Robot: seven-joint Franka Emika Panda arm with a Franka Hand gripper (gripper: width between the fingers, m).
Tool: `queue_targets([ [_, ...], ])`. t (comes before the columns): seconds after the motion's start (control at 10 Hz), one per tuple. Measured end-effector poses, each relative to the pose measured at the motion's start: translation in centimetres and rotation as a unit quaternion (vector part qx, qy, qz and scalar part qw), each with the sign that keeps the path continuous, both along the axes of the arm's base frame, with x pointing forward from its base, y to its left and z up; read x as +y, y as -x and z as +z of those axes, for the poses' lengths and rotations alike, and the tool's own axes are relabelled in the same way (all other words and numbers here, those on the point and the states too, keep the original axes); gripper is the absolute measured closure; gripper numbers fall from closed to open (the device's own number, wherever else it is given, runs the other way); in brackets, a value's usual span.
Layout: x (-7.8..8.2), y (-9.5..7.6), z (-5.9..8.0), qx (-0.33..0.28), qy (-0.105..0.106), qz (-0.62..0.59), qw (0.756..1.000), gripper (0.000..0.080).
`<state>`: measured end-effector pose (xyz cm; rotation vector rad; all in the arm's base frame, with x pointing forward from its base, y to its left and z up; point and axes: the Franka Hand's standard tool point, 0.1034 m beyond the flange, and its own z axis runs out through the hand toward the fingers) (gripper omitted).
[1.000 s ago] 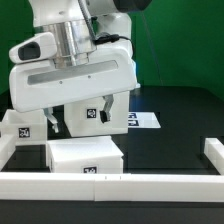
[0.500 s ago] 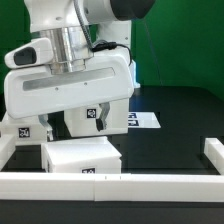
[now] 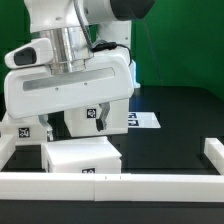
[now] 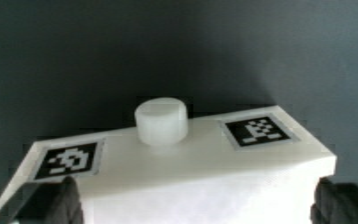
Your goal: Assemble drawer
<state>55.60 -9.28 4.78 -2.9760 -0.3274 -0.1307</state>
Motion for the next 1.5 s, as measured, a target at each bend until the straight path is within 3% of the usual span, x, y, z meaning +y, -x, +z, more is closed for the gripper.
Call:
queue_targets([
  [0.6,-0.9,0.1,-0.1,-0.004,0.005,-0.006,1.000,0.0151],
  [1.0,-1.3,1.5,-1.9,0.003,0.009,-0.006,1.000,0.0151],
  [1.3,-1.0,0.7,-2.3,-0.001,0.008,-0.004,1.000,0.0151],
  [1.5,-1.0,0.7,-3.4,-0.001,0.010,0.003,1.000,0.0151],
])
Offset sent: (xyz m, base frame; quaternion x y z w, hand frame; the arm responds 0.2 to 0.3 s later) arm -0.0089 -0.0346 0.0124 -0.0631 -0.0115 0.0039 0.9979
